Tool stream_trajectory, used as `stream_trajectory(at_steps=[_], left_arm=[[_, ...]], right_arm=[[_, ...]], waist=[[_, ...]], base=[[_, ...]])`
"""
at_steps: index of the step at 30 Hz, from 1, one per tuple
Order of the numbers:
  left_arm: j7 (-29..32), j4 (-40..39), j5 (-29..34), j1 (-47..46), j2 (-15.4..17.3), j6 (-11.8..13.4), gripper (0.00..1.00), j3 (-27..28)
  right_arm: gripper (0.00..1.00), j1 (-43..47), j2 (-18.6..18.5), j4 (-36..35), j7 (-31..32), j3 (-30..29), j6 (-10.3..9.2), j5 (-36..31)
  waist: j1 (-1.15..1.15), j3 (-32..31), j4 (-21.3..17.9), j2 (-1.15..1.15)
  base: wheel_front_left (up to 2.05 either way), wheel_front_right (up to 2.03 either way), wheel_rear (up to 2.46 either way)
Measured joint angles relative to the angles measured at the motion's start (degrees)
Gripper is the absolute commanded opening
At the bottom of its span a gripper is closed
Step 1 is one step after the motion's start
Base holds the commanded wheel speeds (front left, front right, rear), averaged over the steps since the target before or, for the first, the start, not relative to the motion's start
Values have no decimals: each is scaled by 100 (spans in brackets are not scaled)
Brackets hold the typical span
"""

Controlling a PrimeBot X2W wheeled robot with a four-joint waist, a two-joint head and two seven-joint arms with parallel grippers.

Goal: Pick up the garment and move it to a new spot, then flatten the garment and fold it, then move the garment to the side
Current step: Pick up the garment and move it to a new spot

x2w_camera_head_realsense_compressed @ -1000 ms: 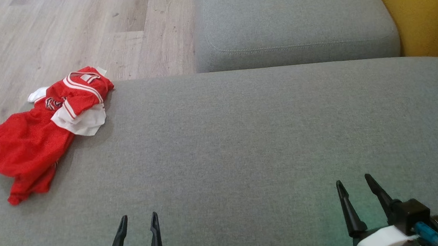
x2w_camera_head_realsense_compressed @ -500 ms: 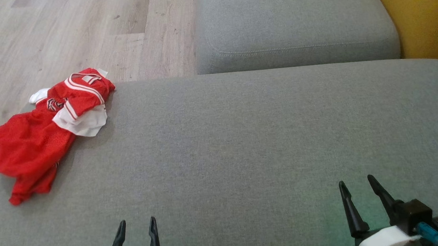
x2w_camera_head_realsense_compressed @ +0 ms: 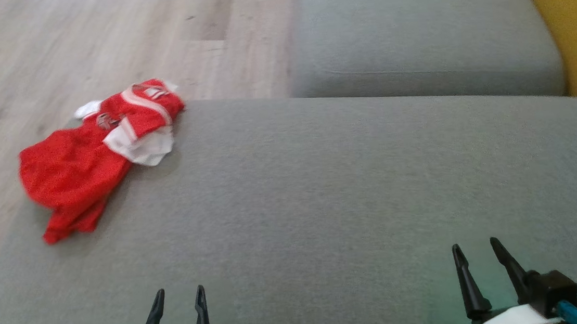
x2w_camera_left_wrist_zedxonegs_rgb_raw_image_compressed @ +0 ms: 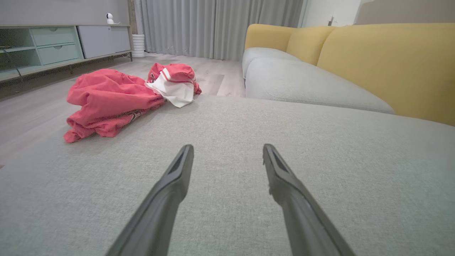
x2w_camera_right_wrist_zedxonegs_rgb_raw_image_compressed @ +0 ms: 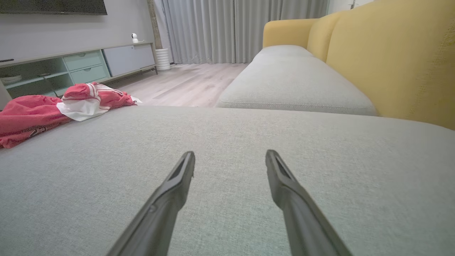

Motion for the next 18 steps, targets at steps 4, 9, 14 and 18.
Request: stream_trajectory(at_steps=[4,9,14,18], left_arm=[[40,-65,0,-4,74,42,100,-13],[51,-172,-1,-6,162,55,100,4],[-12,-310,-54,-5,167,170,100,119],[-115,-411,-97,-5,153,296,100,166]], right_arm=[[100,-3,1,-26,-3,32,0,54],[100,-64,0,-26,-42,129,0,94],[100,-260,0,-38,-42,322,0,98],[100,-598,-2,-13,-43,476,0,40]], waist=[[0,12,391,0],[0,53,941,0],[0,183,1277,0],[1,394,1456,0]], base=[[0,0,0],[0,0,0],[0,0,0],[0,0,0]])
